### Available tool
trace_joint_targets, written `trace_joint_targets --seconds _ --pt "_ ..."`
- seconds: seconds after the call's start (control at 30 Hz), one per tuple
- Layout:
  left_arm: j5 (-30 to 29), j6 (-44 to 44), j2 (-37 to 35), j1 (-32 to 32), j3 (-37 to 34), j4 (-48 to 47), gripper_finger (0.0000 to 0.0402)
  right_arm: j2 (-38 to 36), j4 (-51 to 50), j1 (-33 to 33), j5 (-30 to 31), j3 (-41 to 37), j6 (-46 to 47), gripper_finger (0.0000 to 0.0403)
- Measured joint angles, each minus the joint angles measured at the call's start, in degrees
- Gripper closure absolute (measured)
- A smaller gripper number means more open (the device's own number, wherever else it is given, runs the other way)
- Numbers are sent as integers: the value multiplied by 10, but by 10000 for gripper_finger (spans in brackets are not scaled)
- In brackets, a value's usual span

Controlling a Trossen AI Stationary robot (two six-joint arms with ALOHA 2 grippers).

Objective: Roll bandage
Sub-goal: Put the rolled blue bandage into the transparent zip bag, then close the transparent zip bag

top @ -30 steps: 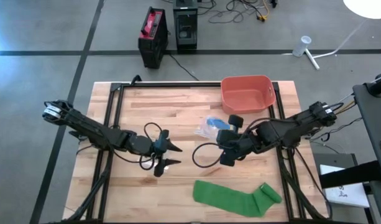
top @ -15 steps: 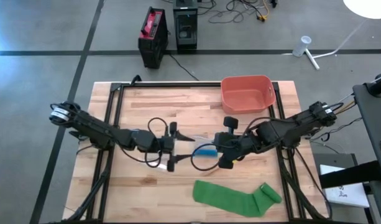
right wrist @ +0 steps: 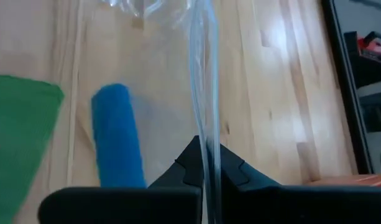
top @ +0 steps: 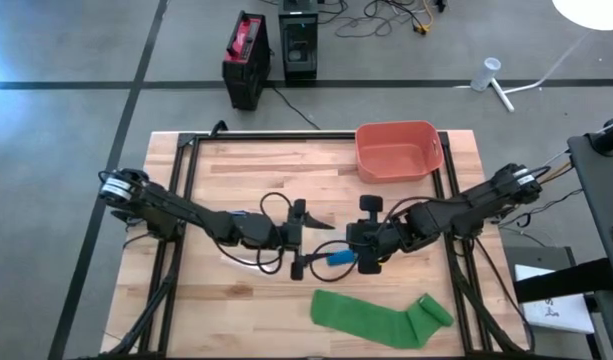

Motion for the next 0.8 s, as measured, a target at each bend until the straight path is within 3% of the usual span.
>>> trace_joint_targets --seconds 0.4,0.53,0.7,0.8 --pt "-16 -40 83 30 48 -45 181 0 63 17 -30 -5 -8 403" --pt "-10 -41 81 29 52 -57 251 0 67 17 -29 -5 20 403" --pt "-6 -46 64 25 57 -101 382 0 66 21 -25 -5 25 387" --pt "-12 -65 43 20 47 -111 385 -10 64 34 -45 -3 29 357"
